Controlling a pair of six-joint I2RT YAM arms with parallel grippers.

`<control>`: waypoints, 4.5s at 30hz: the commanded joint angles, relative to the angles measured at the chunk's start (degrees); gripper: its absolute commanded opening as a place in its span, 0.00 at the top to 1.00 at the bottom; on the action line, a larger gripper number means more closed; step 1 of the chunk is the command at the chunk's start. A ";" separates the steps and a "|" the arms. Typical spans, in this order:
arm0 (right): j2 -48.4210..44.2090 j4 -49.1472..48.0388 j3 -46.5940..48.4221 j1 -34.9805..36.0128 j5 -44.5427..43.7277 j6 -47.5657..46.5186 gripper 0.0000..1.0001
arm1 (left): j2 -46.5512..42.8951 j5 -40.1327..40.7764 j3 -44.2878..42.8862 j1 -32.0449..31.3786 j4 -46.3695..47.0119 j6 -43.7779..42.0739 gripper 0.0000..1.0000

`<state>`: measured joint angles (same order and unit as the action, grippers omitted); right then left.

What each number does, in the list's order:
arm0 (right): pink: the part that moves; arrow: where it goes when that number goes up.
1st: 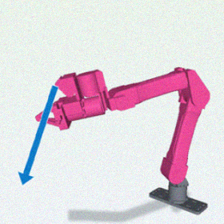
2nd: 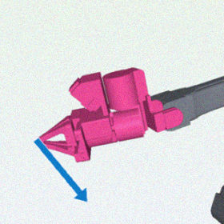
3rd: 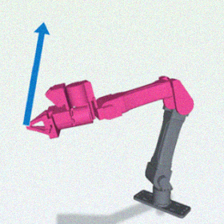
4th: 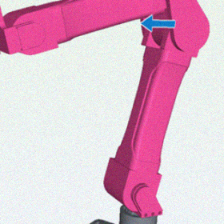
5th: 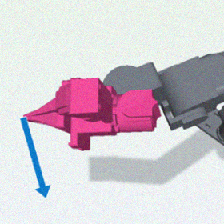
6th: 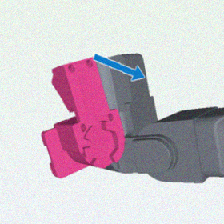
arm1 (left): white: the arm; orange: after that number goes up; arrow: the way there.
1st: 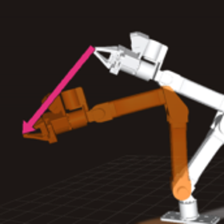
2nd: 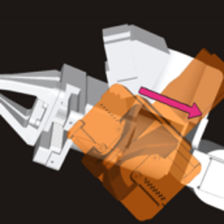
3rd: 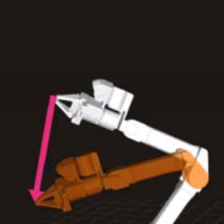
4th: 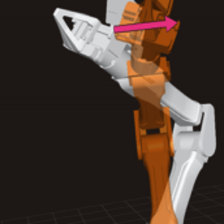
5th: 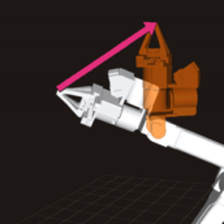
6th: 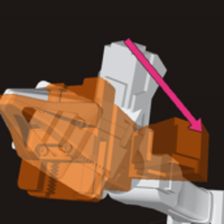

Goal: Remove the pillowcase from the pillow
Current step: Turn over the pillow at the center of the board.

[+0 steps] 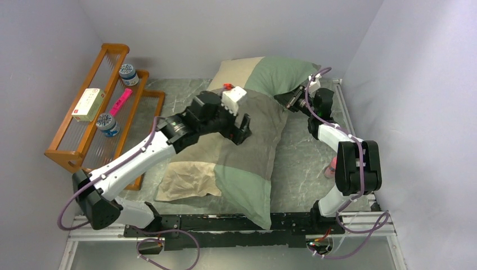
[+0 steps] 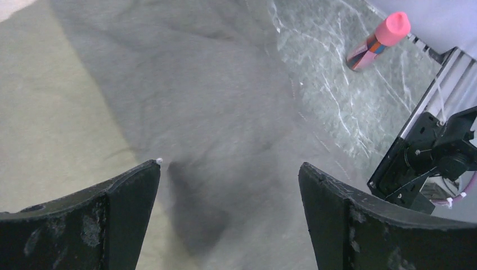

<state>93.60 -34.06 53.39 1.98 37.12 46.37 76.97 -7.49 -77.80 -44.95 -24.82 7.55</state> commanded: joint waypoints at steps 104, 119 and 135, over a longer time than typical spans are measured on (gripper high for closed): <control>-9.91 57.45 54.25 9.45 -28.21 -35.37 1.00 | 8.56 -7.82 -19.99 -15.95 9.83 12.20 0.95; -0.98 51.84 48.79 10.59 -11.84 -27.59 0.92 | 3.07 7.34 -7.29 -2.15 1.59 8.61 0.95; -7.30 49.65 37.32 6.87 -16.64 -26.09 0.08 | 4.46 21.28 -1.59 2.90 -0.59 1.27 0.95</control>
<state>90.32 20.12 94.11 11.35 22.00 18.65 81.47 5.67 -81.69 -43.24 -24.95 12.78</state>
